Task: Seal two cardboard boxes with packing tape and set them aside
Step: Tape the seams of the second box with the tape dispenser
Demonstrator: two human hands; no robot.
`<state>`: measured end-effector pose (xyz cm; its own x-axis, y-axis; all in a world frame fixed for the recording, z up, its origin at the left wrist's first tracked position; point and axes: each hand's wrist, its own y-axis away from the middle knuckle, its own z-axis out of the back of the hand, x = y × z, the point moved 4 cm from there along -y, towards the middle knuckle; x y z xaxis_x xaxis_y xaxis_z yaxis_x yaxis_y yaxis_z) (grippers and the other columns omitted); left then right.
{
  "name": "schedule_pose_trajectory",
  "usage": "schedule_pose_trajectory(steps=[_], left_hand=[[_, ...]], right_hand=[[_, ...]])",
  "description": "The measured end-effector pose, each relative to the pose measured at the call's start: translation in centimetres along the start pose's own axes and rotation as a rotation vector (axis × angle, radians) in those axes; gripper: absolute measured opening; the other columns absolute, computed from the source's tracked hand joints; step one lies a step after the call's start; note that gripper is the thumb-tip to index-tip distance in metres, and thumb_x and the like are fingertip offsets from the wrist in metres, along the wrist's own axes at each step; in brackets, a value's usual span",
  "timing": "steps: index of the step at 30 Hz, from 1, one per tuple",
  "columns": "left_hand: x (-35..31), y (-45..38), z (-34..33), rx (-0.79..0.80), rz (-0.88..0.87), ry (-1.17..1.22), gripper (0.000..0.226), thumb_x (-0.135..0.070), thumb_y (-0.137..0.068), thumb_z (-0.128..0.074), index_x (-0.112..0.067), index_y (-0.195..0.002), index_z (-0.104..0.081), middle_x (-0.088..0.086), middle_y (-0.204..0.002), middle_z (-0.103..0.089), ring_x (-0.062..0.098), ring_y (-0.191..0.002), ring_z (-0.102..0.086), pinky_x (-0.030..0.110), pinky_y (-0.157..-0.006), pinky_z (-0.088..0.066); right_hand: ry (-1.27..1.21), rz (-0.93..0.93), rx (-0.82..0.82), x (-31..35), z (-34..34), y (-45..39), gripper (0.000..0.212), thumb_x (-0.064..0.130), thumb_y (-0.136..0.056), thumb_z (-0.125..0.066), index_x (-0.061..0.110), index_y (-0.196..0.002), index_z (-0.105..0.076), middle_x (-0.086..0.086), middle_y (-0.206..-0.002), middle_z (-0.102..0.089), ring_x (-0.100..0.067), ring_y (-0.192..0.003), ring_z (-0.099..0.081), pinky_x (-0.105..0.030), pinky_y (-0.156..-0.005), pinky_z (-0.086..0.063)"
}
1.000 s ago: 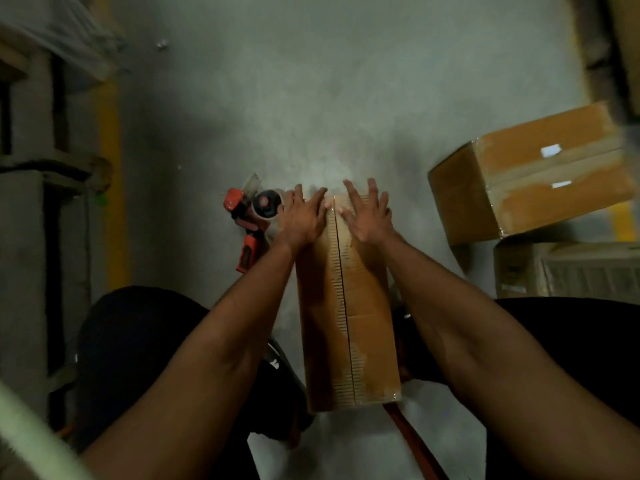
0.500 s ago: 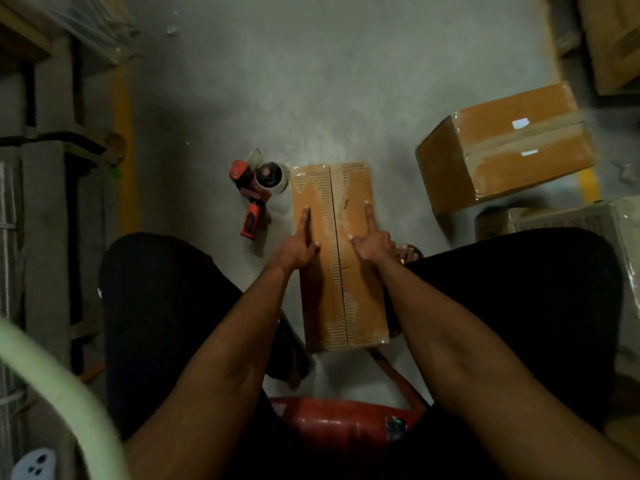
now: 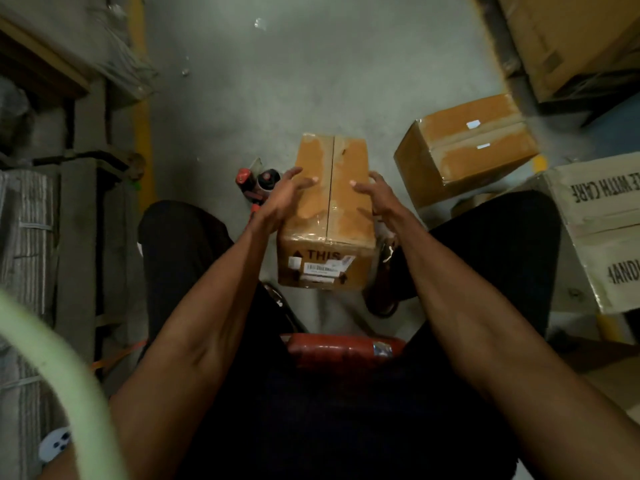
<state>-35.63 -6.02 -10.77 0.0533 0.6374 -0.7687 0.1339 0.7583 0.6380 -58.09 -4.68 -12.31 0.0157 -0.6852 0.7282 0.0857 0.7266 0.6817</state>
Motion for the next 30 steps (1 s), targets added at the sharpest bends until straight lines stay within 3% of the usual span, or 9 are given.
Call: schedule_pose_trajectory(steps=[2,5,9,13,17,19,22,26,30], left_hand=[[0.0,1.4,0.4,0.007,-0.006,-0.001,0.077,-0.025,-0.084,-0.077,-0.028,-0.152,-0.04,0.0,-0.129,-0.057,0.022,-0.112,-0.06,0.044,-0.086,-0.06],[0.3,2.7,0.7,-0.023,-0.094,0.051,0.073,-0.011,-0.081,-0.076,-0.025,-0.148,-0.048,0.006,-0.137,-0.058,0.017,-0.105,-0.063,0.026,-0.066,-0.061],[0.1,3.9,1.5,-0.028,-0.193,0.227,0.063,-0.017,-0.085,-0.072,-0.019,-0.145,-0.05,0.018,-0.132,-0.061,0.032,-0.107,-0.068,0.044,-0.087,-0.06],[0.1,5.0,2.0,-0.041,-0.239,0.229,0.06,-0.027,-0.088,-0.069,-0.016,-0.144,-0.05,0.018,-0.132,-0.059,0.031,-0.104,-0.069,0.04,-0.078,-0.059],[0.3,5.3,1.6,-0.048,-0.241,0.107,0.049,-0.027,-0.093,-0.067,-0.015,-0.139,-0.056,0.017,-0.129,-0.063,0.03,-0.099,-0.073,0.04,-0.081,-0.061],[0.4,5.4,1.3,-0.029,-0.234,0.079,0.045,-0.026,-0.095,-0.064,-0.014,-0.138,-0.056,0.016,-0.13,-0.063,0.03,-0.1,-0.072,0.037,-0.079,-0.06],[0.1,5.3,1.0,-0.024,-0.225,-0.025,0.044,-0.028,-0.098,-0.058,-0.016,-0.14,-0.053,0.015,-0.128,-0.062,0.028,-0.096,-0.072,0.033,-0.073,-0.059],[-0.2,5.3,1.2,-0.054,-0.254,-0.172,0.051,-0.043,-0.096,-0.056,-0.02,-0.142,-0.053,0.01,-0.126,-0.065,0.025,-0.099,-0.073,0.04,-0.089,-0.06],[0.1,5.8,1.6,-0.086,-0.305,-0.139,0.042,-0.036,-0.099,-0.058,-0.014,-0.135,-0.06,0.007,-0.114,-0.071,0.014,-0.085,-0.076,0.028,-0.077,-0.059]], right_hand=[[0.004,0.017,0.049,0.7,-0.1,1.8,0.079,0.028,-0.089,-0.075,0.025,-0.155,-0.033,-0.007,-0.147,-0.05,-0.027,-0.127,-0.053,-0.034,-0.078,-0.054],[0.006,0.11,0.006,1.2,0.6,3.4,0.086,0.028,-0.086,-0.076,0.021,-0.158,-0.029,-0.003,-0.142,-0.047,-0.023,-0.123,-0.05,-0.028,-0.077,-0.049],[0.027,0.231,-0.011,2.4,1.0,4.9,0.079,0.043,-0.081,-0.077,0.024,-0.15,-0.045,-0.003,-0.147,-0.043,-0.019,-0.123,-0.049,-0.037,-0.092,-0.048],[0.117,0.314,0.009,1.5,0.1,6.2,0.067,0.05,-0.074,-0.077,0.028,-0.135,-0.058,-0.005,-0.131,-0.058,-0.024,-0.112,-0.065,-0.045,-0.095,-0.056],[0.167,0.358,-0.043,1.3,-0.6,7.1,0.058,0.051,-0.081,-0.075,0.028,-0.132,-0.062,-0.003,-0.13,-0.061,-0.019,-0.109,-0.065,-0.03,-0.083,-0.056],[0.167,0.338,-0.094,1.3,-0.7,7.3,0.05,0.045,-0.087,-0.073,0.026,-0.132,-0.062,0.0,-0.129,-0.057,-0.018,-0.111,-0.061,-0.031,-0.087,-0.054],[0.254,0.22,-0.19,1.4,-0.6,7.2,0.06,0.057,-0.083,-0.068,0.026,-0.133,-0.061,-0.003,-0.133,-0.06,-0.023,-0.118,-0.058,-0.041,-0.101,-0.05],[0.278,0.179,-0.29,2.1,-0.4,7.5,0.053,0.057,-0.084,-0.062,0.022,-0.124,-0.067,-0.005,-0.125,-0.067,-0.028,-0.115,-0.061,-0.044,-0.101,-0.051],[0.236,0.226,-0.254,2.1,-0.5,8.0,0.066,0.073,-0.071,-0.066,0.027,-0.119,-0.068,0.0,-0.119,-0.069,-0.023,-0.108,-0.065,-0.046,-0.099,-0.053]])
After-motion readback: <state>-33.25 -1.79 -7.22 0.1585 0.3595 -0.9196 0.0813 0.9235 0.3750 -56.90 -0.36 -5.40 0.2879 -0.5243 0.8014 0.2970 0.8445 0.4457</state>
